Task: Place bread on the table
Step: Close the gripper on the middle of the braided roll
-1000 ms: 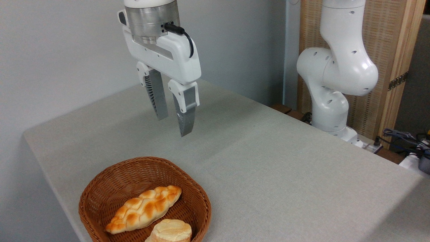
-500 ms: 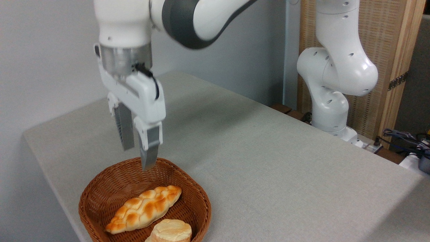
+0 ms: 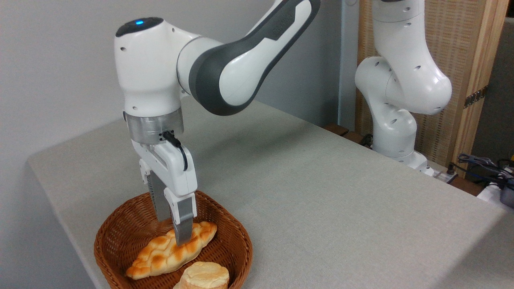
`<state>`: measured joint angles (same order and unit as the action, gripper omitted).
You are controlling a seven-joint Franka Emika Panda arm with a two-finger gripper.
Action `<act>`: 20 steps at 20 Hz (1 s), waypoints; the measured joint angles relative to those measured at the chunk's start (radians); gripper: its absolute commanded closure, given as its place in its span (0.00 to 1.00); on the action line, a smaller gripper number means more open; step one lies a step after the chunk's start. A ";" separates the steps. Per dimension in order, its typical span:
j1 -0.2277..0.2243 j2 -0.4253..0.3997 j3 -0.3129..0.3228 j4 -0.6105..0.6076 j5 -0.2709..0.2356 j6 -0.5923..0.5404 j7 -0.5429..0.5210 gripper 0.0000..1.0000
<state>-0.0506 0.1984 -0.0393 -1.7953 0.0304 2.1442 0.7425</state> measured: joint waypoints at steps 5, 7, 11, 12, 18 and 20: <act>0.000 0.001 -0.014 -0.048 0.033 0.055 0.000 0.00; -0.001 0.001 -0.021 -0.073 0.076 0.091 0.000 0.00; -0.001 0.001 -0.022 -0.111 0.108 0.150 0.000 0.32; -0.001 0.001 -0.022 -0.114 0.109 0.157 0.000 0.46; 0.000 0.001 -0.022 -0.115 0.109 0.161 0.000 0.69; 0.001 0.001 -0.021 -0.115 0.109 0.161 0.000 0.69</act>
<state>-0.0496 0.1992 -0.0606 -1.9099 0.1396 2.3052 0.7426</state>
